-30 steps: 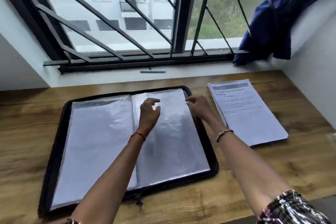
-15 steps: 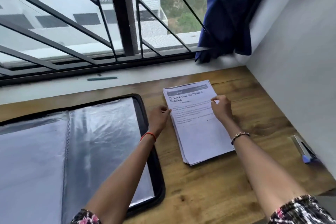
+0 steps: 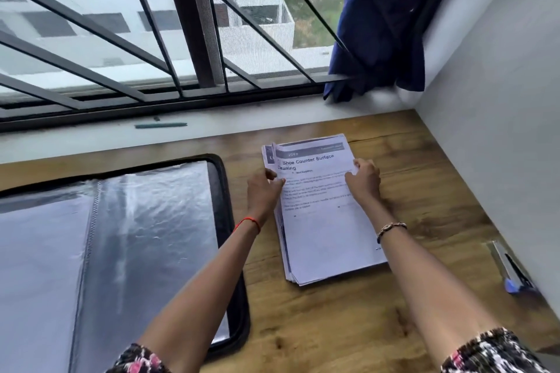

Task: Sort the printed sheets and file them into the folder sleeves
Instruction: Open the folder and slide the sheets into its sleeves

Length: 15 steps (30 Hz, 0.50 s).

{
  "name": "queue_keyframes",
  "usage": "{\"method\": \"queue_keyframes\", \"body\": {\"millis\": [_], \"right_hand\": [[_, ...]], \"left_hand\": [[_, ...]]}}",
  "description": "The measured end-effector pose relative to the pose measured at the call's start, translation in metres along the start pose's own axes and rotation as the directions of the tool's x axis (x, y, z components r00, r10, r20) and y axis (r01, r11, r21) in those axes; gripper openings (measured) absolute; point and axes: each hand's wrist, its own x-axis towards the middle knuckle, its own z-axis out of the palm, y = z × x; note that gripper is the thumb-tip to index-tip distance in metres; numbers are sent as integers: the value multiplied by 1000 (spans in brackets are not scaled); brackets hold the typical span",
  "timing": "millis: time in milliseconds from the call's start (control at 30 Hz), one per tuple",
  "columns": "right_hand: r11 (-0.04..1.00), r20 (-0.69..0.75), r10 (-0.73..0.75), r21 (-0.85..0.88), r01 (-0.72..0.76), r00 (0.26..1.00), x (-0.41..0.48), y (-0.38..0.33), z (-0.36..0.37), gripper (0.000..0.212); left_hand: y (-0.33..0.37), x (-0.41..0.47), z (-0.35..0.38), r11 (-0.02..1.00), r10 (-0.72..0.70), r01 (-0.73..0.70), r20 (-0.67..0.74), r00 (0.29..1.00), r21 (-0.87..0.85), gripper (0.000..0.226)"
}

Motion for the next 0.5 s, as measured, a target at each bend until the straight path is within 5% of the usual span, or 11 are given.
{"method": "queue_keyframes", "body": {"millis": [133,333,500], "right_hand": [[1000,-19,-8,-5,8,1000,-4,-2,-3,39],[998,-74,-51,35,54,996,-10,-14,-9,39],[921,14,-30,389,22,999,-21,-41,-17,39]], "left_hand": [[7,-10,-1,995,92,-91,47,995,-35,15],[7,-13,-20,949,29,-10,56,998,-315,27],[0,-5,-63,814,-74,132,124,989,-565,34]]}}
